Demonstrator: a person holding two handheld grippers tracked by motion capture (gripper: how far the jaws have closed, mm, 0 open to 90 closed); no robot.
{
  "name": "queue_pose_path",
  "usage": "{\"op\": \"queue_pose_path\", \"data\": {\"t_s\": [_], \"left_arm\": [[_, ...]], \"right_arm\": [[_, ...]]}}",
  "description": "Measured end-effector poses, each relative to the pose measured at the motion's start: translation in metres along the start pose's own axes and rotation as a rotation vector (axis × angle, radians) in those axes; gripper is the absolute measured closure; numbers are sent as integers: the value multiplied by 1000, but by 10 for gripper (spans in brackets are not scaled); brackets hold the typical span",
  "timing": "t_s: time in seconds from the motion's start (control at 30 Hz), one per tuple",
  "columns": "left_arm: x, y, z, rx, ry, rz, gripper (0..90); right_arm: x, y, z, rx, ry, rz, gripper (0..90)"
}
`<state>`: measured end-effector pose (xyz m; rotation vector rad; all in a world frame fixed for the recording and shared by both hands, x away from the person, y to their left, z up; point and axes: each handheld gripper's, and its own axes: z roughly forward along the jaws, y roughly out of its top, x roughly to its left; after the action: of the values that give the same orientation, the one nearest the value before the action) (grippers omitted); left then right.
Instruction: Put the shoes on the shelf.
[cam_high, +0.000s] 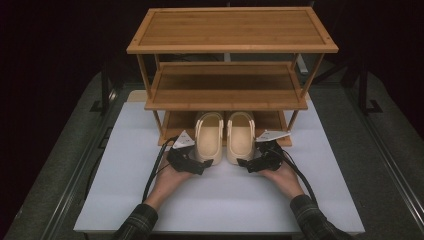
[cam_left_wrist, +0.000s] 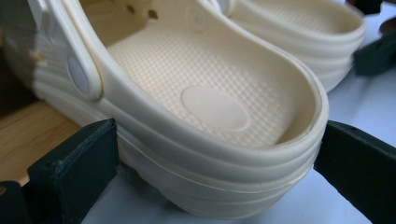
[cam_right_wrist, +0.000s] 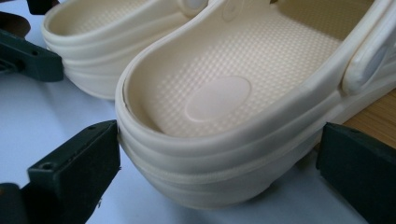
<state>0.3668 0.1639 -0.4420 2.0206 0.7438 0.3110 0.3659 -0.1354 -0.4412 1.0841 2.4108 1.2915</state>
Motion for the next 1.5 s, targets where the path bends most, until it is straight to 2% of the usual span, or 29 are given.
{"op": "queue_pose_path", "data": {"t_s": [0.07, 0.23, 0.4, 0.47, 0.63, 0.73, 0.9, 0.97, 1.17, 1.27, 1.3, 1.37, 1.43, 1.5], "left_arm": [[-3, 2, 4, 6, 14, 13, 8], [-2, 2, 5, 10, 19, 7, 7], [-3, 5, 5, 21, 23, 9, 15], [-3, 8, 5, 20, 30, 22, 19], [1, 11, 8, 35, 23, -9, 23], [6, 14, 9, 41, 25, -5, 26], [17, 22, 13, -1, 21, -40, 26], [22, 24, 17, -6, 25, -39, 26], [37, 32, 26, -22, 32, -47, 33], [39, 34, 30, -30, 43, -55, 44], [40, 36, 32, -34, 54, -42, 46], [41, 38, 35, -38, 71, -43, 48], [43, 40, 39, -35, 62, -40, 46], [44, 41, 41, -27, 78, -37, 45]], "right_arm": [[2, 2, 2, 5, -1, -2, 3], [3, 2, 5, -2, -28, -10, 3], [6, 4, 6, 8, -42, 10, 11], [7, 8, 6, 12, -48, 21, 14], [7, 16, 6, 4, -65, 22, 18], [4, 20, 8, -12, -72, 29, 19], [-4, 29, 11, -38, -67, 47, 19], [-9, 31, 14, -61, -68, 62, 18], [-21, 35, 29, -48, -82, 69, 19], [-26, 33, 35, -52, -93, 71, 26], [-28, 33, 36, -58, -87, 76, 28], [-30, 33, 38, -69, -96, 75, 35], [-31, 34, 39, -64, -103, 79, 37], [-34, 40, 41, -50, -134, 52, 42]]}}
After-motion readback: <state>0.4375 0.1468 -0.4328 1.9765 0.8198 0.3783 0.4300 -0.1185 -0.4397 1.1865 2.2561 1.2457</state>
